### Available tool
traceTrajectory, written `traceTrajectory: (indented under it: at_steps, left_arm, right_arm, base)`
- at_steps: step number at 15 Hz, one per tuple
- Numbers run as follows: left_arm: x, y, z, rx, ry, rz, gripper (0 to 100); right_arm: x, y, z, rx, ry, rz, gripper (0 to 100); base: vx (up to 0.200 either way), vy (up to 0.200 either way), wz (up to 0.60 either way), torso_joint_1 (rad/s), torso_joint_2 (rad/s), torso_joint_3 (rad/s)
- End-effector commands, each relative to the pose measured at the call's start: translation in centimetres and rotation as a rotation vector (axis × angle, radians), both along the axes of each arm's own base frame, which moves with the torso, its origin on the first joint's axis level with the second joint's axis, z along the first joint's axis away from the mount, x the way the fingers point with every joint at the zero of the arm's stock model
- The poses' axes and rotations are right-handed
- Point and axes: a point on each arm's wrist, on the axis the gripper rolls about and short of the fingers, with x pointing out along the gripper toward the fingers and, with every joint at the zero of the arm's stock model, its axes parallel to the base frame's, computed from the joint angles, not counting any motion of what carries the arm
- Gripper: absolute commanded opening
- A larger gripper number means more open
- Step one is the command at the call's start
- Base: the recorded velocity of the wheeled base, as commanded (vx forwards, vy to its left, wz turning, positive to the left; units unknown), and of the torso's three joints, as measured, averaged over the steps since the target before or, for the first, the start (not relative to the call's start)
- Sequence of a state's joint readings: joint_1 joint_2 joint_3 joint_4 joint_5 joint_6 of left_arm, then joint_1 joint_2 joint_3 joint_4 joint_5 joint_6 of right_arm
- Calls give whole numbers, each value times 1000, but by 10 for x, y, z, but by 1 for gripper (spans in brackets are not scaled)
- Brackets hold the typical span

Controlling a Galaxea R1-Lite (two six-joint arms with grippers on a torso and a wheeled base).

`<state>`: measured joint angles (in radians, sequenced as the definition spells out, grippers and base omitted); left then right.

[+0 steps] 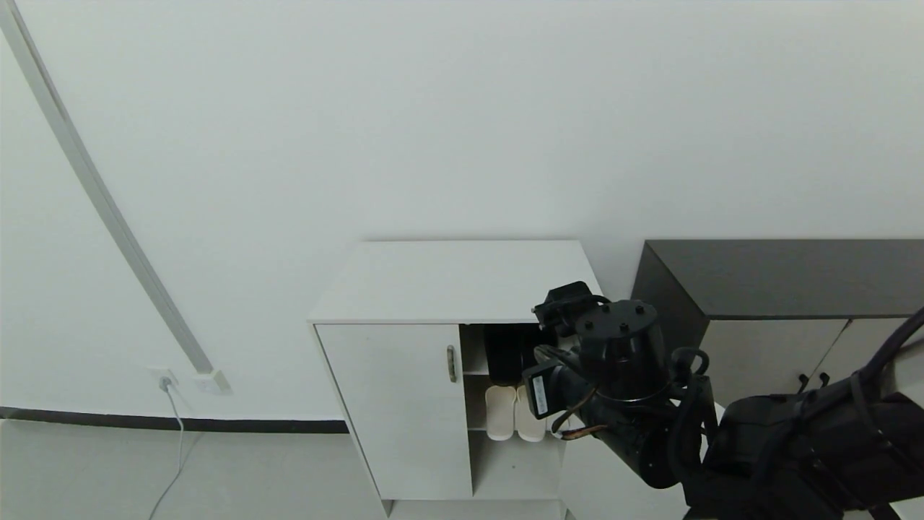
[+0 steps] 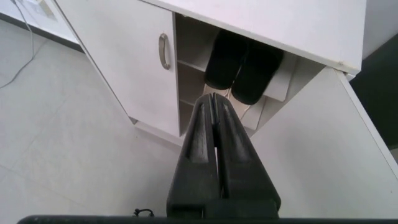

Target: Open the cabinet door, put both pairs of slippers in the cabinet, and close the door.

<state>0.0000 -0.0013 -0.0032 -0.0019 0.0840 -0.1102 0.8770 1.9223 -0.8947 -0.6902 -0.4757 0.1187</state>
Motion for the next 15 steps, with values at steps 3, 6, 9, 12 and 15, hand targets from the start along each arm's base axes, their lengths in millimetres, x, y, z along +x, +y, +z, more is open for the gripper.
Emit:
traceTrajectory:
  at_steps: [3, 6, 9, 12, 15]
  left_arm:
    - [0, 0, 0, 0, 2, 0, 0]
    - [0, 0, 0, 0, 2, 0, 0]
    - [0, 0, 0, 0, 2, 0, 0]
    - [0, 0, 0, 0, 2, 0, 0]
    - [0, 0, 0, 1, 2, 0, 0]
  right_arm:
    - [-1, -1, -1, -3, 2, 2, 0]
    - [-1, -2, -1, -4, 3, 1, 0]
    - [6, -8, -2, -15, -2, -21, 0]
    - [10, -10, -2, -18, -14, -30, 0]
    - [9, -10, -3, -18, -17, -29, 0]
  base:
    - [0, 0, -600, 1, 2, -1]
    - [0, 0, -600, 6, -2, 4]
    - [0, 0, -400, 5, 2, -3]
    - [0, 0, 0, 0, 0, 0]
    - [0, 0, 0, 0, 0, 0]
